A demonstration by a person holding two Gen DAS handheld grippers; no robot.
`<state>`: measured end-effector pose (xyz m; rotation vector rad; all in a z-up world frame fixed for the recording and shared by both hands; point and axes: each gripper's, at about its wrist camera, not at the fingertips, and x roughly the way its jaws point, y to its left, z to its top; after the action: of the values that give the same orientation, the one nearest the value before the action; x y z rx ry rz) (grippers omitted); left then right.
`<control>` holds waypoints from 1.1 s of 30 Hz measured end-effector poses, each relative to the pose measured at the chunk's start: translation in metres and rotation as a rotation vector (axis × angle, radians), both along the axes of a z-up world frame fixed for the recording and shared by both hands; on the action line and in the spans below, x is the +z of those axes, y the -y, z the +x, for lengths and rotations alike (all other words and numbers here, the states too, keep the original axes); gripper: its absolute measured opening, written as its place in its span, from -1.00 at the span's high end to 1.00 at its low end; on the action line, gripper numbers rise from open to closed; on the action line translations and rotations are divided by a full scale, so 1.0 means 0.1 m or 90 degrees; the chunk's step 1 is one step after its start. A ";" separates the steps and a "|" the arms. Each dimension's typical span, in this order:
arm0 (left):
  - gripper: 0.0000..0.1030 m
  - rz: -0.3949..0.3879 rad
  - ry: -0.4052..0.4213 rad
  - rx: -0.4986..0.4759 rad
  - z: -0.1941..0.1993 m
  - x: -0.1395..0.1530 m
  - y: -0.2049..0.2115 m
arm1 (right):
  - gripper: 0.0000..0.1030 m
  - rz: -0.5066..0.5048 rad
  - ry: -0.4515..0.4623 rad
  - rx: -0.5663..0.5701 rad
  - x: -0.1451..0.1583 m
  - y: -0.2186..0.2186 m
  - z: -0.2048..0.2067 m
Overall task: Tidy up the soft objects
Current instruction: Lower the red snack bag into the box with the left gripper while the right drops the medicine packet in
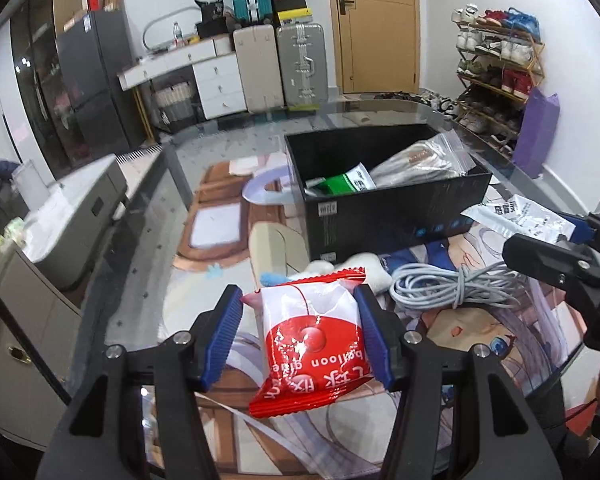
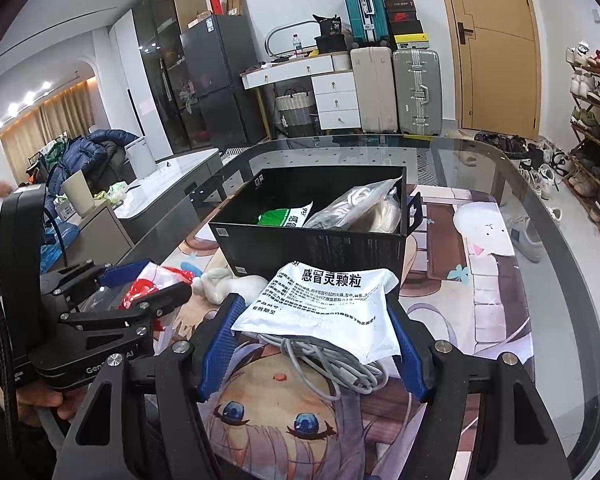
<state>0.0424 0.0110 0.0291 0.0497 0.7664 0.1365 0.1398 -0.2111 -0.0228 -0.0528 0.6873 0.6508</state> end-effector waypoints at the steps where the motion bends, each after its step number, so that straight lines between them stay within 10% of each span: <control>1: -0.10 0.004 -0.001 0.001 0.01 0.01 0.01 | -0.36 0.002 0.001 0.000 0.01 0.01 -0.01; 24: -0.10 0.018 0.010 0.010 0.02 0.23 0.05 | -0.36 0.030 0.013 0.007 0.12 0.07 0.03; 33: -0.10 -0.091 0.059 -0.062 0.12 0.39 -0.08 | -0.36 0.026 0.055 0.012 0.25 0.06 0.07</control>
<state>0.0546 0.0192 0.0681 -0.0547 0.6779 -0.0083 0.1470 -0.2174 0.0024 -0.0503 0.5906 0.6769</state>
